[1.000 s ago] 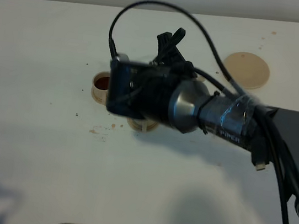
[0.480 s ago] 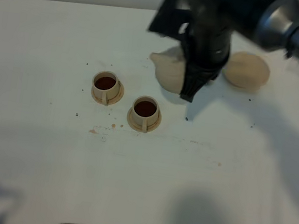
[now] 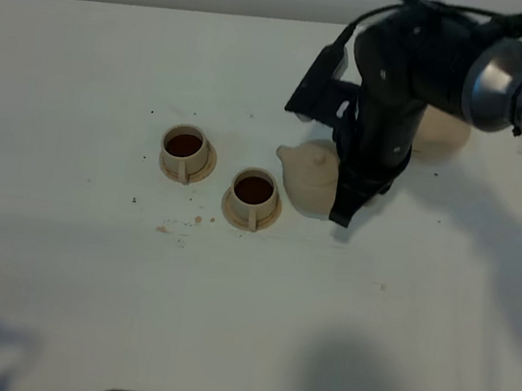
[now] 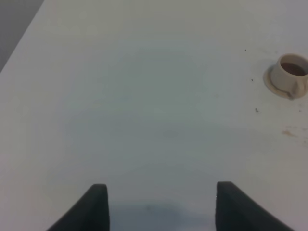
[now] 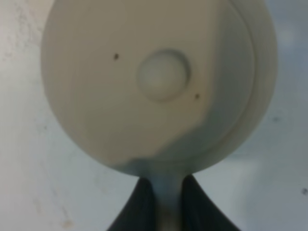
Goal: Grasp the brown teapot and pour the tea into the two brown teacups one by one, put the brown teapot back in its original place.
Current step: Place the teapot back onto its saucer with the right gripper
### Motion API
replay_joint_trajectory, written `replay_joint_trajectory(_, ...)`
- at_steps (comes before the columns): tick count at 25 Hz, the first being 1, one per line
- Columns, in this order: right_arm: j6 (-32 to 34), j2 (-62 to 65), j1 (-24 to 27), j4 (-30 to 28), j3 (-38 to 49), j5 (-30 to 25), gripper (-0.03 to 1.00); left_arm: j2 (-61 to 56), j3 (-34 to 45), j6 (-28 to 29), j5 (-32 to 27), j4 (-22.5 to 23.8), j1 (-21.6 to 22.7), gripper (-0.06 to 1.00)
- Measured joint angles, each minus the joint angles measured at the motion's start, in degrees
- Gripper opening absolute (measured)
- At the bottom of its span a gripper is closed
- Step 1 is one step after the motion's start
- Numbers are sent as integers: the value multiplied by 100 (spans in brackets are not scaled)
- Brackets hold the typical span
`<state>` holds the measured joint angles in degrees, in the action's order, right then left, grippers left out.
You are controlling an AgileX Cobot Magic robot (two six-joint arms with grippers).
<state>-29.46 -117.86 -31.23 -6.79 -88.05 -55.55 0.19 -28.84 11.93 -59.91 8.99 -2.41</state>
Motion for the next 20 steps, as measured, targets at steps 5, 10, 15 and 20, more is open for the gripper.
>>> replay_joint_trajectory(5, 0, 5, 58, -253, -3, 308, 12, 0, 0, 0, 0, 0, 0, 50)
replay_joint_trajectory(10, 6, 11, 811, -103, -182, 671, 12, 0, 0, 0, 0, 0, 0, 50)
replay_joint_trajectory(15, -55, 28, 1767, 85, -190, 1054, 12, 0, 0, 0, 0, 0, 0, 50)
replay_joint_trajectory(20, -101, 18, 2280, 195, -236, 1273, 12, 0, 0, 0, 0, 0, 0, 50)
